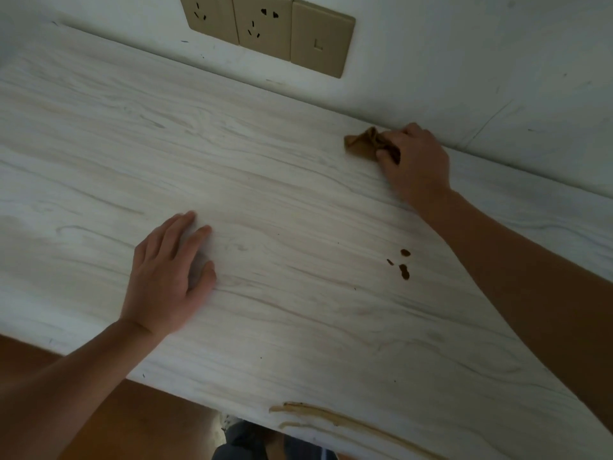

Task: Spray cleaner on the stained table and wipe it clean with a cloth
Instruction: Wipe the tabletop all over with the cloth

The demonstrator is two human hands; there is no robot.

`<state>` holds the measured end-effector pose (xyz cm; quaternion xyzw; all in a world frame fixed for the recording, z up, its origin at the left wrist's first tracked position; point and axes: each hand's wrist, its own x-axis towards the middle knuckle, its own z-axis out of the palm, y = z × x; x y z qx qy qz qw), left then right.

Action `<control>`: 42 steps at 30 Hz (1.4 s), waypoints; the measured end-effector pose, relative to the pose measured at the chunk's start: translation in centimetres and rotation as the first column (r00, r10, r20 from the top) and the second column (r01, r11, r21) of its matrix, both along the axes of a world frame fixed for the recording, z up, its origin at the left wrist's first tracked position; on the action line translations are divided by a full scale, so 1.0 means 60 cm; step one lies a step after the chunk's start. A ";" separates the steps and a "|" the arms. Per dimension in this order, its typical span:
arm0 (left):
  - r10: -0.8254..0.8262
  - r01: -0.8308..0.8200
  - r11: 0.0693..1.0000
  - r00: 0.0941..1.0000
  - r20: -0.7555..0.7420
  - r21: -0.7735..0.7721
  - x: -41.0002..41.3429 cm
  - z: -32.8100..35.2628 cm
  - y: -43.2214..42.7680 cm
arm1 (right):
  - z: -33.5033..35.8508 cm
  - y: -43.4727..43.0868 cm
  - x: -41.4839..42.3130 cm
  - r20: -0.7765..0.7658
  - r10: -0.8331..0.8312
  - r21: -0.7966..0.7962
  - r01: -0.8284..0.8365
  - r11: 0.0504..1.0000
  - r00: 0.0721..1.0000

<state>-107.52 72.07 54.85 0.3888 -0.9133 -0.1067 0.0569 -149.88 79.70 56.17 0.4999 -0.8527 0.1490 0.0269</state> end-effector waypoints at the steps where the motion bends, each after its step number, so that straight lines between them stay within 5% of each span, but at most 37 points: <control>1: -0.003 0.003 1.000 1.000 0.000 -0.003 0.000 0.000 0.000 | -0.002 -0.002 0.009 0.006 -0.012 0.008 0.012 1.000 1.000; 8: -0.008 0.008 1.000 1.000 -0.007 -0.006 0.003 -0.001 -0.001 | 0.003 0.102 0.228 0.094 0.335 -0.016 -0.335 0.942 0.937; 13: -0.007 0.007 1.000 1.000 -0.017 0.000 0.004 -0.001 0.000 | 0.009 0.188 0.328 0.117 0.695 0.008 -0.701 0.714 0.709; 19: -0.011 0.011 1.000 1.000 -0.021 -0.007 0.006 -0.006 -0.002 | 0.027 0.086 0.183 -0.064 0.398 -0.029 -0.400 0.916 0.915; 24: -0.017 0.017 1.000 1.000 -0.025 -0.001 0.007 -0.007 -0.002 | 0.011 0.046 0.133 0.024 0.120 0.058 -0.121 0.991 0.992; 34: -0.007 0.008 0.999 1.000 -0.028 0.033 0.006 0.001 0.001 | 0.017 0.217 0.383 0.180 0.563 0.013 -0.575 0.818 0.806; 42: -0.011 0.011 1.000 1.000 -0.013 0.016 0.004 0.003 0.002 | 0.059 0.162 0.111 0.013 0.181 0.019 -0.181 0.983 0.983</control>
